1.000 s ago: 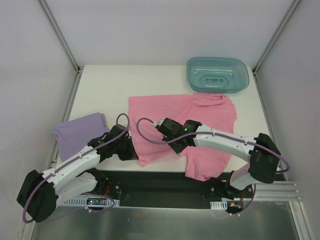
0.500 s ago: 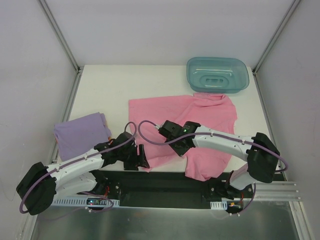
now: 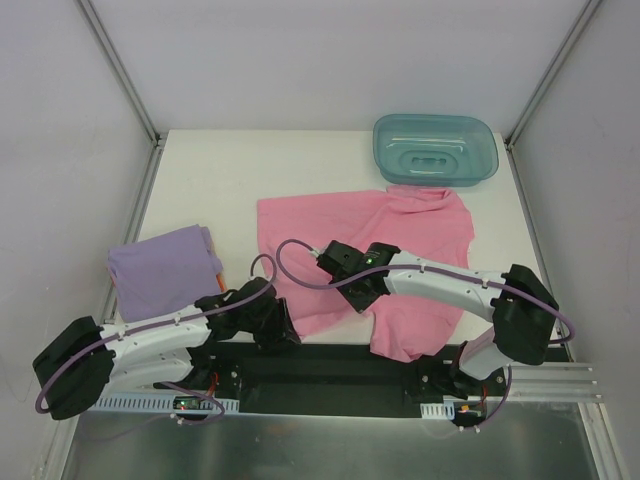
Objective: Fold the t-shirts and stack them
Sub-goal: Flatten out the tshirt
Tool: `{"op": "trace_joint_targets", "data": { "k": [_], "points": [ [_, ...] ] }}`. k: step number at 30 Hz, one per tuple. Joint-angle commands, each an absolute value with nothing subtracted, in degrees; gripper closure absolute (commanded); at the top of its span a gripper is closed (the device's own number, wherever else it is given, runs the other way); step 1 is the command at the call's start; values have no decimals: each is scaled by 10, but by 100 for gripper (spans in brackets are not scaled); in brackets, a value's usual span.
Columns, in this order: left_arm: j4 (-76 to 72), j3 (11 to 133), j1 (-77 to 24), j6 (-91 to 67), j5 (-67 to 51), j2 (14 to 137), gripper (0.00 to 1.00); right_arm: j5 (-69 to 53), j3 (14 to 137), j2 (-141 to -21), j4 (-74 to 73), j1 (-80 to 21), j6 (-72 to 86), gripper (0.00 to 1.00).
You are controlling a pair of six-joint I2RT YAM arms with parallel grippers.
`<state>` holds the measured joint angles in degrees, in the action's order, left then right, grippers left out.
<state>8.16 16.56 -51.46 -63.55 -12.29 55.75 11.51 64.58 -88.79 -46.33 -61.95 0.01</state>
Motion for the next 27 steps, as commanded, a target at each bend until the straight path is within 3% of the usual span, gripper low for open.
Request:
{"op": "trace_joint_targets", "data": {
  "k": [1, 2, 3, 9, 14, 15, 16, 17, 18, 24, 27],
  "points": [
    [46, 195, -523, -635, -89, 593, 61, 115, 656, -882, -463, -616, 18, 99],
    [43, 195, -524, -635, -97, 605, 64, 113, 655, -882, -463, -617, 18, 99],
    [40, 196, -526, -635, -101, 610, 74, 114, 655, -882, -463, -616, 19, 99],
    [40, 194, -533, -636, -94, 606, 100, 115, 652, -885, -462, -615, 20, 99],
    [69, 199, -532, -622, -62, 564, 100, 125, 654, -880, -467, -614, 23, 96],
    [89, 211, -530, -619, -35, 557, 100, 127, 654, -871, -472, -614, 23, 77],
    [118, 220, -529, -615, -17, 542, 100, 128, 656, -865, -474, -614, 23, 53],
    [178, 242, -522, -608, -4, 534, 100, 121, 653, -856, -477, -617, 18, 22],
    [217, 255, -518, -605, 45, 527, 100, 116, 650, -831, -478, -618, 14, 3],
    [303, 287, -381, -539, 56, 479, 100, 130, 585, -712, -490, -600, 70, 3],
    [330, 299, -330, -519, 61, 477, 100, 127, 522, -663, -500, -535, 128, 3]
  ]
}}
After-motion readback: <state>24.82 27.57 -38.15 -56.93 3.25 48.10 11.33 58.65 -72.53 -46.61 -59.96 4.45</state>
